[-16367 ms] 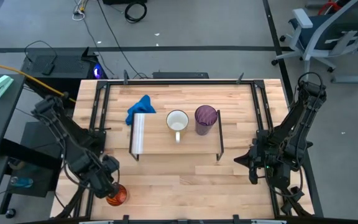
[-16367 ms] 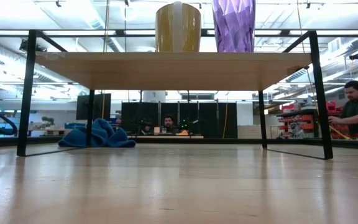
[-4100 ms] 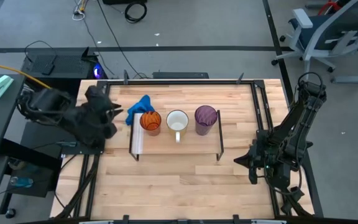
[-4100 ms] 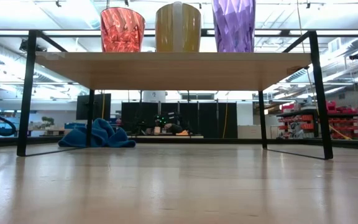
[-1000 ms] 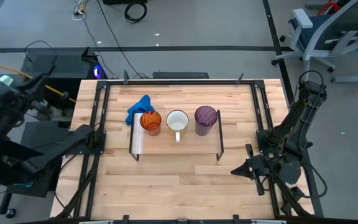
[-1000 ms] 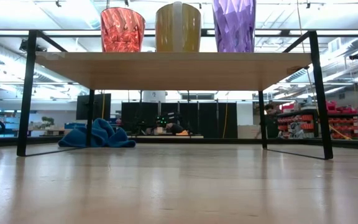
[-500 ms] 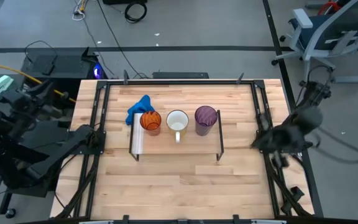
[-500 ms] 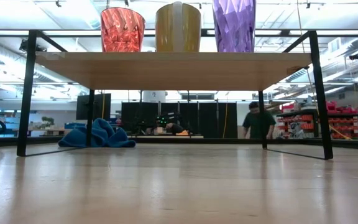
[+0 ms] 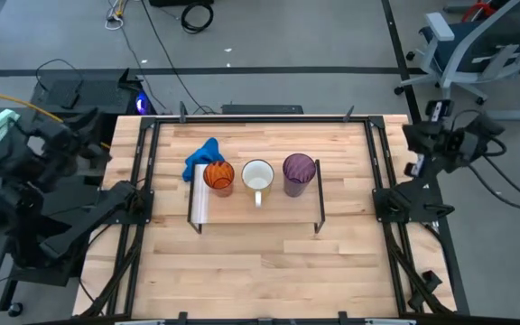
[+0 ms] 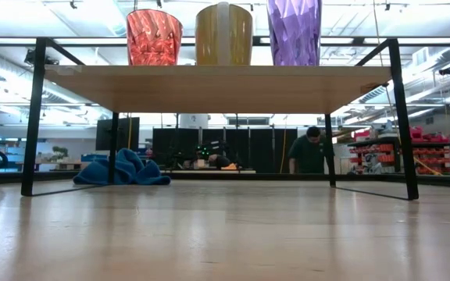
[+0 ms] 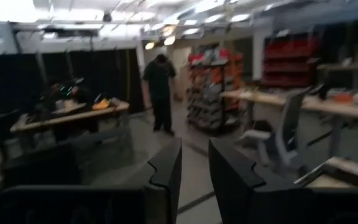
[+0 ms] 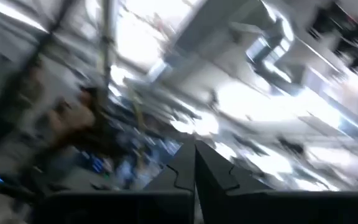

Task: Stack small to large cups/mugs on shelf
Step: Return to Home Position

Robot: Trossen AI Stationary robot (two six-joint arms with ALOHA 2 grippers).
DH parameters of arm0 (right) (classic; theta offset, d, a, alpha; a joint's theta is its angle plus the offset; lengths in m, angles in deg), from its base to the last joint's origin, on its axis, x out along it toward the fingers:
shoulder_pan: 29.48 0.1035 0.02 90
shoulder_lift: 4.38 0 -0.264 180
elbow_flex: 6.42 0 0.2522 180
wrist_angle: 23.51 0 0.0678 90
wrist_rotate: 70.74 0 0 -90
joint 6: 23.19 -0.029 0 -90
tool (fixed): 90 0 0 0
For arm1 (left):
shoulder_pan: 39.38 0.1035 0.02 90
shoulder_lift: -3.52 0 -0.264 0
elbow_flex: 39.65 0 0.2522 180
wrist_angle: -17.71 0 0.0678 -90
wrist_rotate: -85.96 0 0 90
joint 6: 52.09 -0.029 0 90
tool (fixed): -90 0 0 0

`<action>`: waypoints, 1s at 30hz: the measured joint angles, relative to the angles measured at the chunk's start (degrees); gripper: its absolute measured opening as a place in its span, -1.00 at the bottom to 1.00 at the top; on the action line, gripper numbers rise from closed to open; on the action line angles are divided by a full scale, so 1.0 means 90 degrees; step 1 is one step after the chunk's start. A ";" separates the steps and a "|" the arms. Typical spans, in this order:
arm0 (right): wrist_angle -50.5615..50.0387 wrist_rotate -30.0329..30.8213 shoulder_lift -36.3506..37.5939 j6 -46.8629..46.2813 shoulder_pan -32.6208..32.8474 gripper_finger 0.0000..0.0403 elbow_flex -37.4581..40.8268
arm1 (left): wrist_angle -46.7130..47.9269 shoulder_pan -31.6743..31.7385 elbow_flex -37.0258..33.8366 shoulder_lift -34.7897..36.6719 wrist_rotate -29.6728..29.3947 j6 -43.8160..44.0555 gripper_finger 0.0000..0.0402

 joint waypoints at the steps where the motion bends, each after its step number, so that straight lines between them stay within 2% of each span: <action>1: -0.0003 0.0261 0.0034 0.0020 -0.0041 -0.94 0.0005 | -0.0003 0.0000 -0.0105 0.0013 -0.0110 -0.0041 -0.56; 5: -0.0020 0.0674 0.0169 -0.0074 -0.0062 -0.94 0.0006 | -0.0103 0.0000 -0.0395 0.0245 -0.0456 -0.0213 -0.58; 12: -0.0284 0.0078 0.0556 -0.0513 -0.0061 -0.94 0.0007 | -0.0521 0.0004 -0.0422 0.1392 -0.1062 -0.0198 -0.56; 16: -0.0866 -0.0884 0.0686 -0.1072 -0.0026 -0.94 -0.0001 | -0.0547 -0.0070 -0.0429 0.1787 -0.1053 -0.0121 -0.55; 20: -0.1973 -0.1139 0.0668 -0.2031 -0.0027 -0.94 0.0099 | -0.0261 -0.0168 -0.0730 0.2064 -0.1052 0.0033 -0.57; 23: -0.2011 -0.1187 0.0671 -0.2540 -0.0027 -0.94 0.0441 | 0.0015 -0.0163 -0.1020 0.2067 -0.0893 0.0106 -0.59; 27: -0.1679 -0.1498 0.0697 -0.2941 -0.0027 -0.94 0.0905 | -0.0188 -0.0163 -0.1405 0.2074 -0.0442 0.0125 -0.60; 30: -0.1639 -0.1633 0.0864 -0.3112 -0.0027 -0.94 0.1204 | -0.0254 -0.0163 -0.1478 0.2074 -0.0376 0.0112 -0.59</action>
